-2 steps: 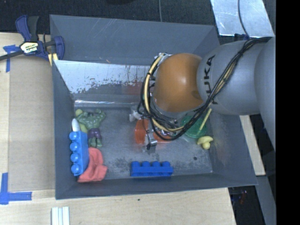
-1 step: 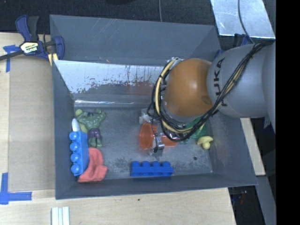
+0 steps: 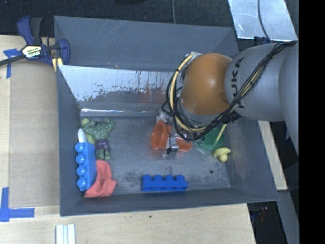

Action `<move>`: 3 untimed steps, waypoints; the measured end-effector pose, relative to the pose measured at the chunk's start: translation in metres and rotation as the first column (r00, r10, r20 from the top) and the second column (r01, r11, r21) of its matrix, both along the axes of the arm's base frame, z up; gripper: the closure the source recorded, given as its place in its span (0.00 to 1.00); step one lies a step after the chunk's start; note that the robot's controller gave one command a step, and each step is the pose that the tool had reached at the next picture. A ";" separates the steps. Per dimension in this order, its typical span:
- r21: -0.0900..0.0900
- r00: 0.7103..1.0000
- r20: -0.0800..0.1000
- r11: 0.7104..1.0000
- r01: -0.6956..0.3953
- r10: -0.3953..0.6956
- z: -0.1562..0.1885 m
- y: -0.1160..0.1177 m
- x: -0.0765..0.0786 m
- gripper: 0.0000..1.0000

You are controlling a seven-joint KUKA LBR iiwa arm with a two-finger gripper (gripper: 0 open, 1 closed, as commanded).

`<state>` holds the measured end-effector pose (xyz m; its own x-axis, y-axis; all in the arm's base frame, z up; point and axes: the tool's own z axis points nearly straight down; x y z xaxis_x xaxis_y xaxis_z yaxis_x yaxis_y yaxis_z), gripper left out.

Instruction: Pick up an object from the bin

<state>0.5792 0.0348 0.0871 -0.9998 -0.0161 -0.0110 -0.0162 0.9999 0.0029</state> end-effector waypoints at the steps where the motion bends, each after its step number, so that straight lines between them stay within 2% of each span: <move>1: 0.004 0.996 0.008 0.996 -0.085 0.085 -0.012 -0.031 0.002 1.00; 2: 0.004 0.996 0.008 0.996 -0.085 0.085 -0.013 -0.031 0.002 1.00; 3: 0.002 0.996 0.003 0.996 -0.086 0.086 0.048 -0.032 -0.001 1.00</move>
Offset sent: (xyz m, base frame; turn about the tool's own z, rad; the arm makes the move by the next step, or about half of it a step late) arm 0.0000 0.0000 0.0000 0.0000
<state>0.5780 0.0031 0.1355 -0.9947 -0.1021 -0.0137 -0.1022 0.9948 0.0050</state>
